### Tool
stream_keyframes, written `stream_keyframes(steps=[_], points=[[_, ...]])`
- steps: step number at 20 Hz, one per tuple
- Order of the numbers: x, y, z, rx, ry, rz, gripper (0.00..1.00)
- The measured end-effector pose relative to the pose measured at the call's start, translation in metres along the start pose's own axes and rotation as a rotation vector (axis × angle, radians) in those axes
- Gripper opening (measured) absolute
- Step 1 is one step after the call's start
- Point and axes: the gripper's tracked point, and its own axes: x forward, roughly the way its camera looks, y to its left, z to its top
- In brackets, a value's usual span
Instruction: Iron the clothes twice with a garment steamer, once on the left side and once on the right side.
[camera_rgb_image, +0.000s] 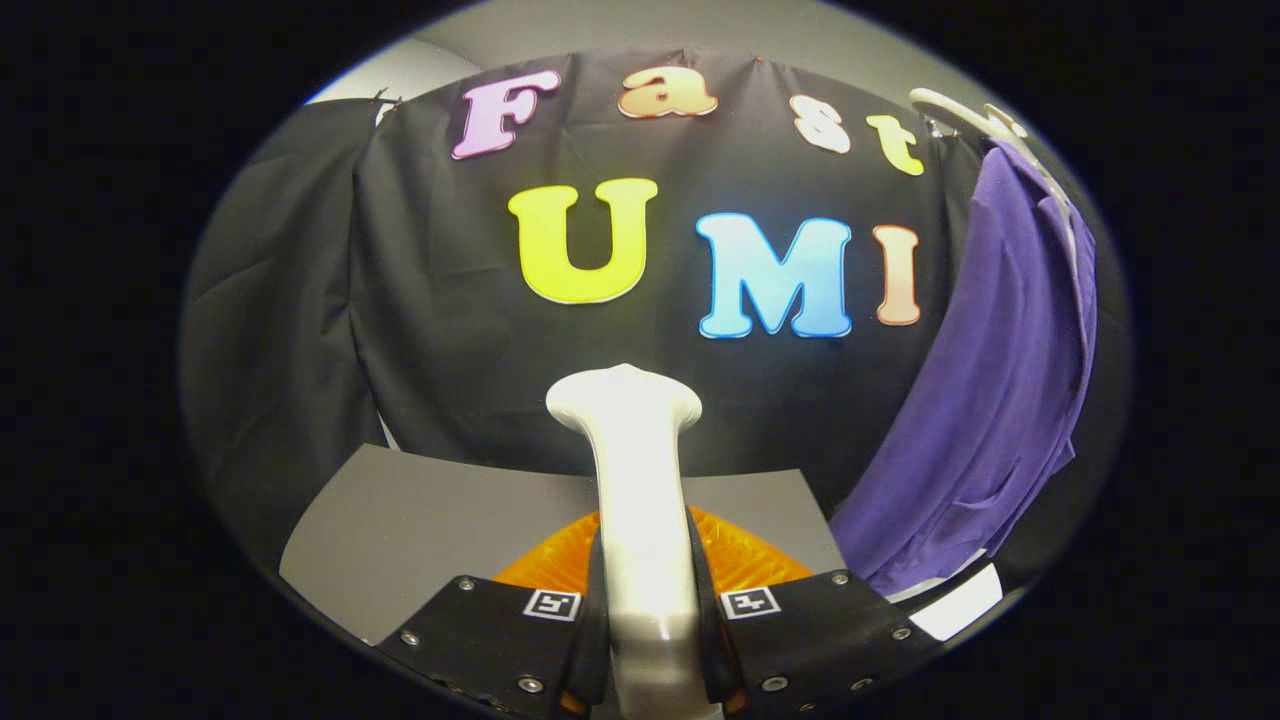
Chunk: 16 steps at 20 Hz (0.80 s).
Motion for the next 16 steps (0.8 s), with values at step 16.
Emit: stream_keyframes(steps=[16], points=[[-0.196,-0.133,0.06,0.029,-0.321,-0.018,0.36]])
